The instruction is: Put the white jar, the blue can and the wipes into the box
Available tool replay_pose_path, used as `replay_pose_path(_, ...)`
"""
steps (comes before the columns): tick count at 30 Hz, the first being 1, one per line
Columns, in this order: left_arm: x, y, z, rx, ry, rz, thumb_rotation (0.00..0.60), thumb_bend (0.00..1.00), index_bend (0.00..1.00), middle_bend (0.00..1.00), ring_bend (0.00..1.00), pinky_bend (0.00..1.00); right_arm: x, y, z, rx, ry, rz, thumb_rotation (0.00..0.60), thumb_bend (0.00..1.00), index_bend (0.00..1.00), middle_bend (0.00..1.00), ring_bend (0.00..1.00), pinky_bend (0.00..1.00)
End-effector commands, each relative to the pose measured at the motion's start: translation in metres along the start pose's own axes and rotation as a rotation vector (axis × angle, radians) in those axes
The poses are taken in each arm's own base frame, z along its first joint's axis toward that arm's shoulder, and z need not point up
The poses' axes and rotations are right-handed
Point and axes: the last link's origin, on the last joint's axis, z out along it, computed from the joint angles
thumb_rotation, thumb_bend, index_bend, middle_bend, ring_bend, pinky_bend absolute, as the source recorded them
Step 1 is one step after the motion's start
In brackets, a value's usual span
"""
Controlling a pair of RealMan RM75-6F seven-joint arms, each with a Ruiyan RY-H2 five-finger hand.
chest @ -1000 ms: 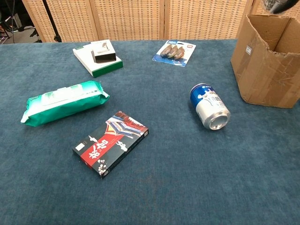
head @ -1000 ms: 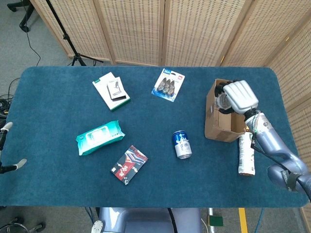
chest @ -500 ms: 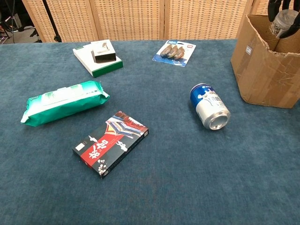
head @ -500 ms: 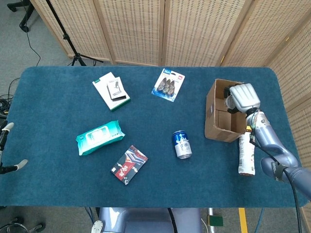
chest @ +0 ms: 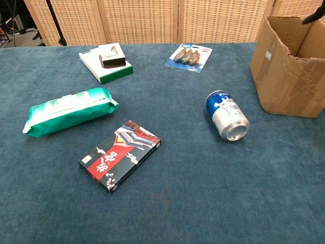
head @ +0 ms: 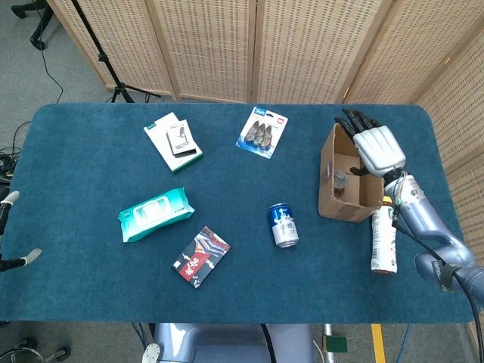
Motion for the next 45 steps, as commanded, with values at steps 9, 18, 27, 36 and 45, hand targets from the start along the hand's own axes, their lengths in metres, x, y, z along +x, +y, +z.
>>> replay_pose_path(9, 0.000, 0.000, 0.001, 0.001, -0.003, -0.002, 0.600, 0.00, 0.00, 0.00, 0.00, 0.00, 0.008, -0.057, -0.076, 0.567, 0.206, -0.380, 0.600, 0.00, 0.07, 0.06, 0.00, 0.21)
replay_pose_path(18, 0.000, 0.000, 0.000, -0.011, -0.012, -0.006, 0.600, 0.00, 0.00, 0.00, 0.00, 0.00, -0.033, -0.083, -0.089, 0.709, 0.137, -0.547, 0.600, 0.00, 0.09, 0.09, 0.00, 0.21)
replay_pose_path(27, 0.001, 0.000, -0.001, -0.014, -0.012, -0.010, 0.600, 0.00, 0.00, 0.00, 0.00, 0.00, -0.063, -0.110, -0.072, 0.760, 0.100, -0.647, 0.600, 0.00, 0.09, 0.09, 0.00, 0.21)
replay_pose_path(36, 0.001, -0.001, -0.001, -0.015, -0.022, -0.010, 0.600, 0.00, 0.00, 0.00, 0.00, 0.00, -0.085, -0.127, -0.049, 0.779, 0.076, -0.844, 0.600, 0.00, 0.09, 0.02, 0.00, 0.15)
replay_pose_path(45, 0.002, -0.002, -0.001, -0.011, -0.023, -0.014, 0.600, 0.00, 0.00, 0.00, 0.00, 0.00, -0.113, -0.143, -0.038, 0.786, 0.013, -0.932, 0.600, 0.00, 0.09, 0.01, 0.00, 0.15)
